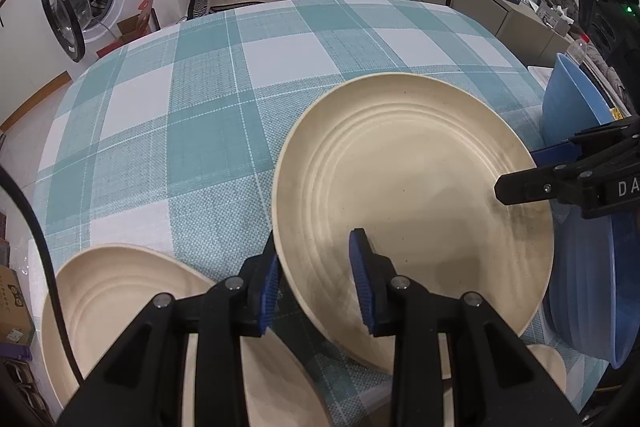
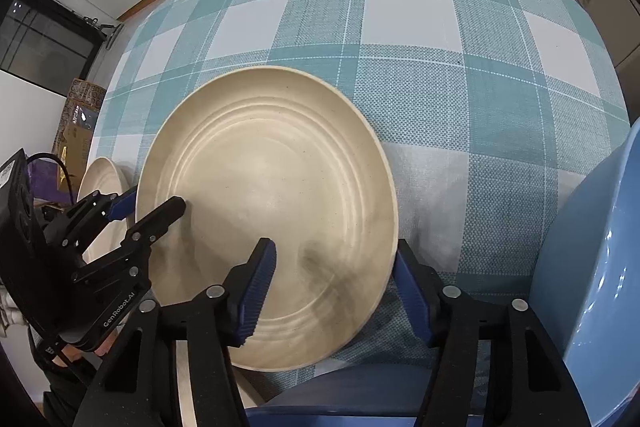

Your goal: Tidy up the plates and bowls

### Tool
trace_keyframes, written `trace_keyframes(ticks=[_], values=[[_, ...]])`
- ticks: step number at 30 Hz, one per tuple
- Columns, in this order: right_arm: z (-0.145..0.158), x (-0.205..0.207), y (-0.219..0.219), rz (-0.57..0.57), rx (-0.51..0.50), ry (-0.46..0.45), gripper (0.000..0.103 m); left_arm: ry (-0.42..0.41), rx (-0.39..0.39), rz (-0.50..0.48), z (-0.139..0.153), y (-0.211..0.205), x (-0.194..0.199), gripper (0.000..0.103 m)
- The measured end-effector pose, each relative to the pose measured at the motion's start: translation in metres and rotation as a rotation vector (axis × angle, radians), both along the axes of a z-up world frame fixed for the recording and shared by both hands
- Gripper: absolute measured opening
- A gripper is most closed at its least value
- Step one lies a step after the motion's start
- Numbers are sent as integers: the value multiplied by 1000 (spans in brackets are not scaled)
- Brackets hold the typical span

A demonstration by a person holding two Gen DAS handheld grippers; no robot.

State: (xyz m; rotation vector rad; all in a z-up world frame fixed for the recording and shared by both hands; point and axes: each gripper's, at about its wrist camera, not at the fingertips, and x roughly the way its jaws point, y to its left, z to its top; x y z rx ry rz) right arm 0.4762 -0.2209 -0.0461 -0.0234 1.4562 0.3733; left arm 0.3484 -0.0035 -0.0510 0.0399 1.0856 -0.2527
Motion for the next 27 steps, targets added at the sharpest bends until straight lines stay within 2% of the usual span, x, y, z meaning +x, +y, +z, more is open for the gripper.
trace_keyframes(ticks=[8,13,22,27], values=[[3,-3,-7,-9,29,-49,48,-1,-20,36,0,5,2,27],[2,-3,-9,-10,3,-67,34,-5,-20,48,0,7,2,27],[6,-3,-12,-26,-16,-94,23,-19,-34,61,6,10,2,26],[10,-5,-13,-36,-18,-118,20,-38,-36,65,11,11,0,25]])
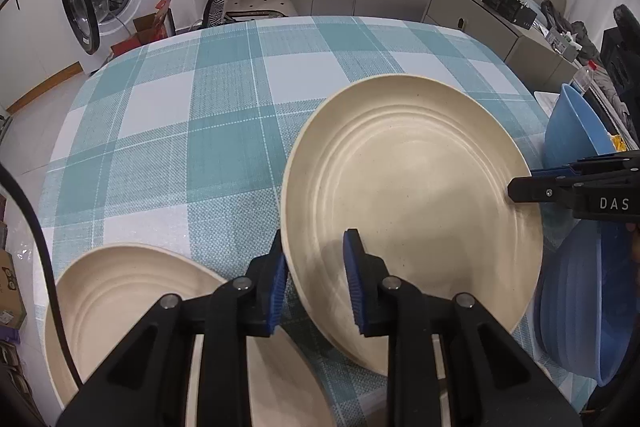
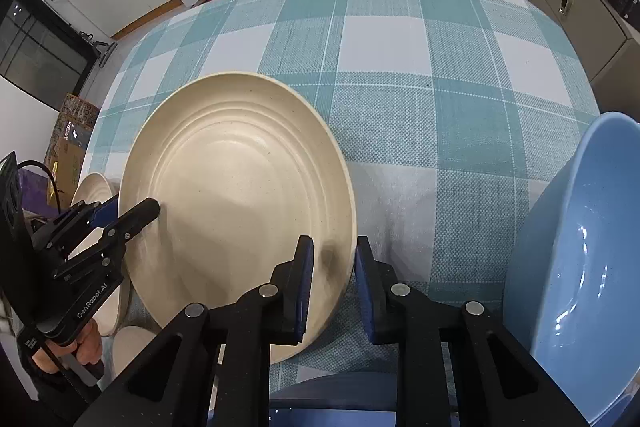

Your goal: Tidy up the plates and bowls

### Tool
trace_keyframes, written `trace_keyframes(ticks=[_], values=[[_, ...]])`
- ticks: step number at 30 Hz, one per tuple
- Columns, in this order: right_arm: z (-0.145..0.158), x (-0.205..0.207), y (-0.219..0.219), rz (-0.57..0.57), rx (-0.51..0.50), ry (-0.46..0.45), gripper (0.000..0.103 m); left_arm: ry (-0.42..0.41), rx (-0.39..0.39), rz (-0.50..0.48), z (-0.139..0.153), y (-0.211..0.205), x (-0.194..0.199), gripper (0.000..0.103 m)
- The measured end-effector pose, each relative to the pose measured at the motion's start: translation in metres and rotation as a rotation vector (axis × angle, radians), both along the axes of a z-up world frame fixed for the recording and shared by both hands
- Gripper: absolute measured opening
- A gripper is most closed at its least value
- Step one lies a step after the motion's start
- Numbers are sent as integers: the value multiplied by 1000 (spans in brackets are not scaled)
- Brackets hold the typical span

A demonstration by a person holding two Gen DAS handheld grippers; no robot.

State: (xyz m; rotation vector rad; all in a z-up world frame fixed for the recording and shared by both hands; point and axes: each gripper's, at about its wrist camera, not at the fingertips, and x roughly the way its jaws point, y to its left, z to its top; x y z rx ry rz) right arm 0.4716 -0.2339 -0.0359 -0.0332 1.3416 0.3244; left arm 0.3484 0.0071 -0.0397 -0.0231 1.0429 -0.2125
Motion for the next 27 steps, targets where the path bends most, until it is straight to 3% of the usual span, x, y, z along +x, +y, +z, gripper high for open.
trace_keyframes(ticks=[27], values=[[74,-47,14,43,70,-173,20,-159,6,50,68,22,-53,24]])
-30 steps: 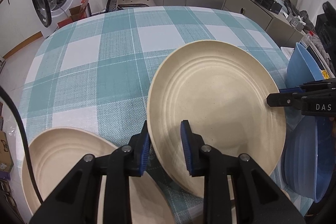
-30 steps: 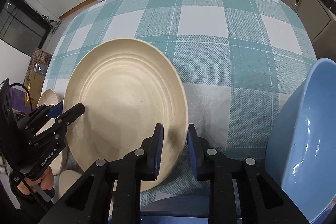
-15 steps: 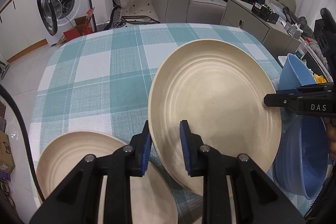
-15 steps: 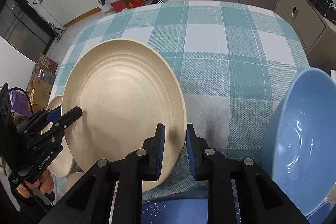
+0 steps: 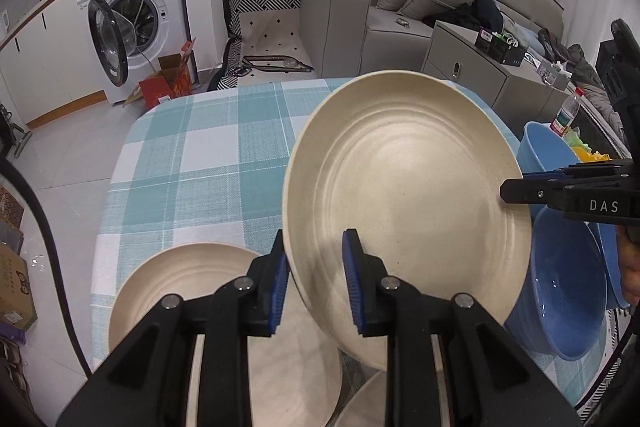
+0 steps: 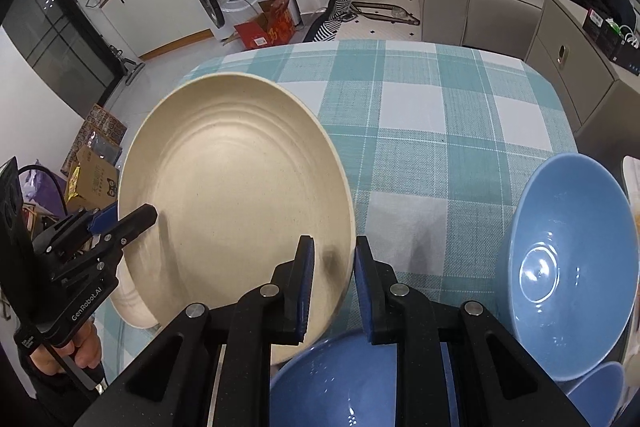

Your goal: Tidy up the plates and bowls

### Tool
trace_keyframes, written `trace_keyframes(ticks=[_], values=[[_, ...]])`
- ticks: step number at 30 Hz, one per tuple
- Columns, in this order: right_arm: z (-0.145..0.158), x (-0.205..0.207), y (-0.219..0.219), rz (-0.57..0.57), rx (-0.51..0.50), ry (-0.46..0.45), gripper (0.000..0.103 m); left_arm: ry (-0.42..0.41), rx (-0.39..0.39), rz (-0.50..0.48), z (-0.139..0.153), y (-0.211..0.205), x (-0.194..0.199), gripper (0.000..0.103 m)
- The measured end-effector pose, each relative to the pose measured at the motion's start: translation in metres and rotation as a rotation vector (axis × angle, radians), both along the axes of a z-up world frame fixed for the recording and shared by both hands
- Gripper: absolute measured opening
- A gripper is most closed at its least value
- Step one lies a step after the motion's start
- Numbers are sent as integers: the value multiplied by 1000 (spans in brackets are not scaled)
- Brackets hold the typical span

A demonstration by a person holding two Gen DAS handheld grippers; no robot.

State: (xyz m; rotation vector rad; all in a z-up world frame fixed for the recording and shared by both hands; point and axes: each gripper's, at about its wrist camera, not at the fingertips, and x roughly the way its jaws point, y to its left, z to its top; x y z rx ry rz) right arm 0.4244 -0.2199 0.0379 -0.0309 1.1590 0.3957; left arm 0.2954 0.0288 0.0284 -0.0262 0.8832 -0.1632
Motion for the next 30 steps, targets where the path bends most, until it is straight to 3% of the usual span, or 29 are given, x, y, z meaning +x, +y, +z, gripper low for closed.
trace_keyframes(ticks=[30], values=[[67,-101,8,113,33,-170,20,-144,32,49,50,11,-107,24]])
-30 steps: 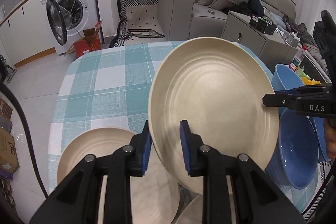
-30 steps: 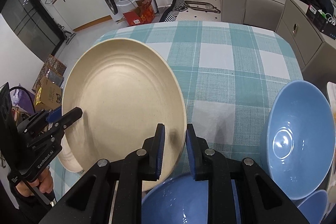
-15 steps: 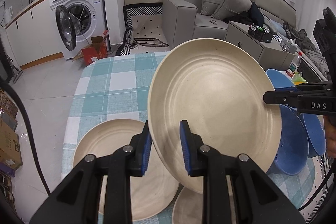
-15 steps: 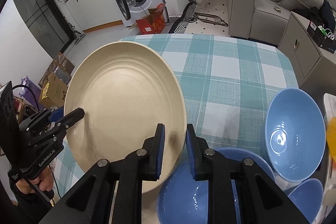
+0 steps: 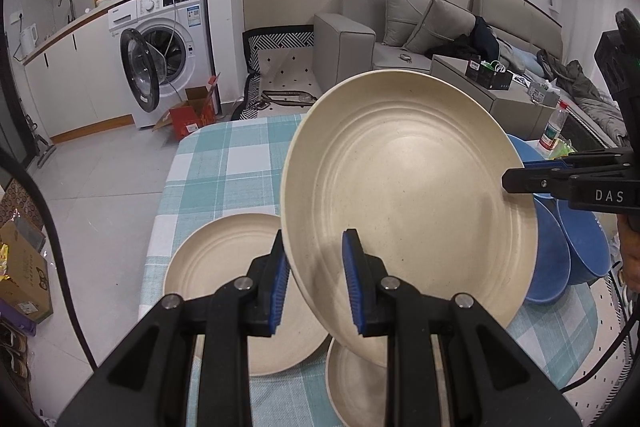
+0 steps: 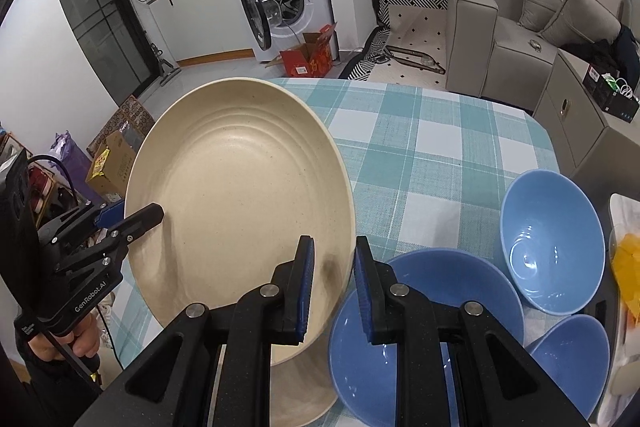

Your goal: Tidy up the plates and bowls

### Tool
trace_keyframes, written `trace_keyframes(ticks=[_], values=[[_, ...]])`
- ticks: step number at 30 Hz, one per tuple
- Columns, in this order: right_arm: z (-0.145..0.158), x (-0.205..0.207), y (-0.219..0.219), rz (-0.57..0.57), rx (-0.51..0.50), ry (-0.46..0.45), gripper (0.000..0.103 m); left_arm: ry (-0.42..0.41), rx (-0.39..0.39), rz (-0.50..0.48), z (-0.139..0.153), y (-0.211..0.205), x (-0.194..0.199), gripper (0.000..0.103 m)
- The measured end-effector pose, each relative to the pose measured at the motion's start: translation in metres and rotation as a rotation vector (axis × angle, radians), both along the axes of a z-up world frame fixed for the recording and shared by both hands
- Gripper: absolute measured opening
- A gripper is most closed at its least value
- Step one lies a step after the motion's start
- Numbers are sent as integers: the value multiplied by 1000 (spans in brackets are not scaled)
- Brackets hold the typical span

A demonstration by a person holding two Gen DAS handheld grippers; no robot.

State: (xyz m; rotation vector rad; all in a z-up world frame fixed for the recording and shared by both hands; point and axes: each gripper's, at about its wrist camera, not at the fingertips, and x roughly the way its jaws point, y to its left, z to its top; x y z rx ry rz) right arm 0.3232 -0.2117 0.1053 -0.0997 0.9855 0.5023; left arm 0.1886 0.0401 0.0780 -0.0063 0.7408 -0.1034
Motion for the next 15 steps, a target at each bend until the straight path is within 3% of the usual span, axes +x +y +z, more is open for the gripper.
trace_keyframes(ticks=[15], values=[[-5,-42,-4,23,15,-32,20,-37,21,5,-2,-1,-42,24]])
